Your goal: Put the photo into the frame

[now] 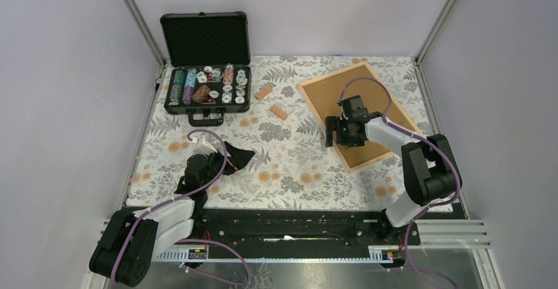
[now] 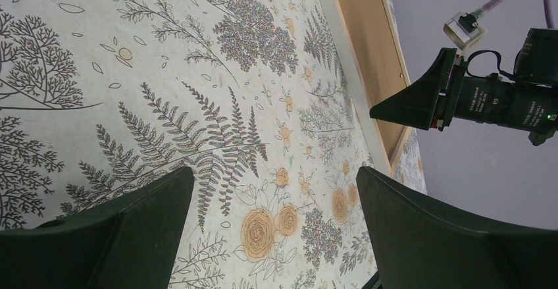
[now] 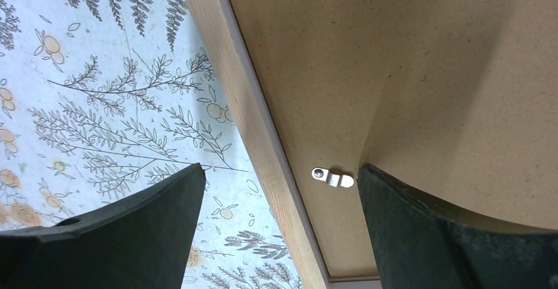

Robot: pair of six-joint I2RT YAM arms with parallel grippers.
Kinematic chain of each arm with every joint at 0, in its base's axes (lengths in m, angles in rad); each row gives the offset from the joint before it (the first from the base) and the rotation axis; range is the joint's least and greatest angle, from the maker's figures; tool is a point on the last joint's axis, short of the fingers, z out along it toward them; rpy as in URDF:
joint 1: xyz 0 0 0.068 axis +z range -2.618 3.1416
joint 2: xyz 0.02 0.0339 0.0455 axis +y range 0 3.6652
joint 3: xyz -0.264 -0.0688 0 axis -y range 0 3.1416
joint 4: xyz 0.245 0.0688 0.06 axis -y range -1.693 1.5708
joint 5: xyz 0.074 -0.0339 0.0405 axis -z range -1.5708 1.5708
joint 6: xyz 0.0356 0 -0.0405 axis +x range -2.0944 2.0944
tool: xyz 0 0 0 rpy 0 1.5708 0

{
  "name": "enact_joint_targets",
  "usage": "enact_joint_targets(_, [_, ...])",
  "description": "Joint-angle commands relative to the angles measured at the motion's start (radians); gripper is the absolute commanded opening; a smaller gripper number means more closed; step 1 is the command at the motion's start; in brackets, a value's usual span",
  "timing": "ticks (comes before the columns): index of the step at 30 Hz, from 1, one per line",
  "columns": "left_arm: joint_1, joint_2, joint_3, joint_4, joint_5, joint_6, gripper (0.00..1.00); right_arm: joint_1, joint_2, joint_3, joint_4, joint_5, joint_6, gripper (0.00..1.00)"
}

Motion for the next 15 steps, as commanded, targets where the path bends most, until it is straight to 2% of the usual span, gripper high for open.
enact_joint_targets(1, [-0.004,0.002,0.007,0.057,0.004,0.022,0.99,0.033,0.034,0.041,-0.05,0.069,-0.048,0.93])
enact_joint_targets(9, [-0.004,0.012,0.01,0.059,0.013,0.024,0.99,0.057,0.048,0.076,-0.073,0.09,-0.029,0.95])
enact_joint_targets(12, [-0.004,0.012,0.012,0.058,0.013,0.024,0.99,0.071,0.0,0.059,-0.127,0.185,0.049,0.98])
enact_joint_targets(15, [-0.004,0.018,0.015,0.057,0.015,0.026,0.99,0.072,-0.094,-0.008,-0.156,0.179,0.133,0.98])
